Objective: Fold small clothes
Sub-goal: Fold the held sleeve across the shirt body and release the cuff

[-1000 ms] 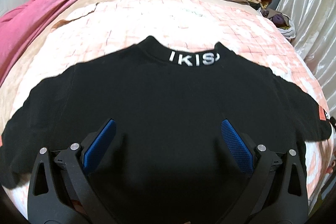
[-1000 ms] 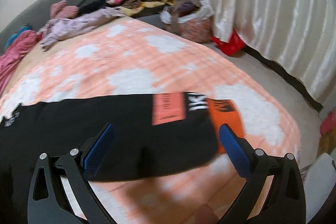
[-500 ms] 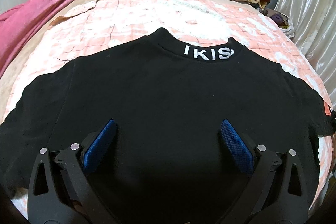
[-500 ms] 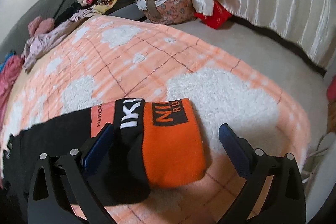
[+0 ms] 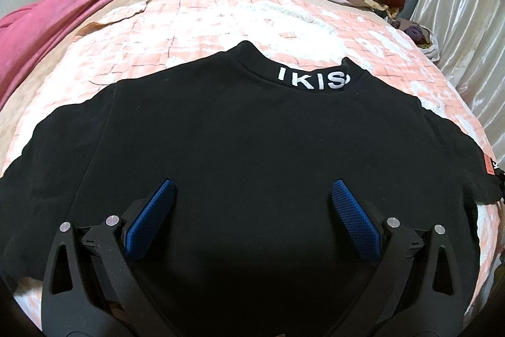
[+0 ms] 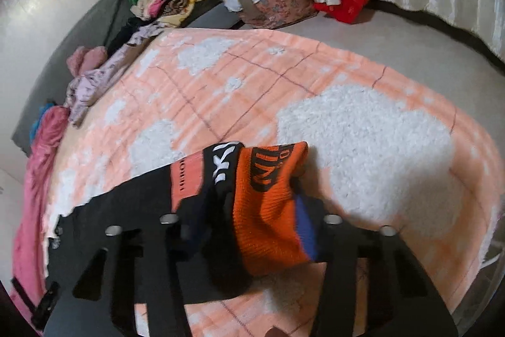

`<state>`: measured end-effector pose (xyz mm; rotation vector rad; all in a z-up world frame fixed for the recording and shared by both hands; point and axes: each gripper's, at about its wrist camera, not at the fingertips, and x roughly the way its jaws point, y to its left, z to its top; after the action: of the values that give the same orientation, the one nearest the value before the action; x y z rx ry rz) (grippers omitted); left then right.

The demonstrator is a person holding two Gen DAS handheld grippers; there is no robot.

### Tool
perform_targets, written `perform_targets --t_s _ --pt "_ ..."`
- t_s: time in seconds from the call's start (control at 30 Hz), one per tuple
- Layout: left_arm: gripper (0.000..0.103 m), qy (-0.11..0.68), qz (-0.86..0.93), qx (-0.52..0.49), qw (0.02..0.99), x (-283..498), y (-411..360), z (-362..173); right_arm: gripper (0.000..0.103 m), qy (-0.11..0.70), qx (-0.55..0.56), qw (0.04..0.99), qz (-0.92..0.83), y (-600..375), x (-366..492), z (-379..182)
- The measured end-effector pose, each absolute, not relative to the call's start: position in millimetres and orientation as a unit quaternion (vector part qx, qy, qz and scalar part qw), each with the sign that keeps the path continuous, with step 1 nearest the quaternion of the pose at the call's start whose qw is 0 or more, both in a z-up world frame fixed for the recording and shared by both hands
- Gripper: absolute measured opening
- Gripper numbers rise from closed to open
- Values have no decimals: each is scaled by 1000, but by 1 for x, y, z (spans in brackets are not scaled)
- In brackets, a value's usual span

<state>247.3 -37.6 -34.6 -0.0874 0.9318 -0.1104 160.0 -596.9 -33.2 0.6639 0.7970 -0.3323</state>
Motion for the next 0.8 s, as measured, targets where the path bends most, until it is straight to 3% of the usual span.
perform_targets --t_s 0.13,0.5,0.8 --pt "94 446 -57 -43 892 245 -38 -32 19 369 309 865 -137 -590 158 -27" --pt "94 431 -61 -55 898 237 -31 -16 18 325 295 899 6 -490 178 38" --pt "94 423 -54 -67 902 233 -15 -8 18 353 265 888 133 -364 232 59"
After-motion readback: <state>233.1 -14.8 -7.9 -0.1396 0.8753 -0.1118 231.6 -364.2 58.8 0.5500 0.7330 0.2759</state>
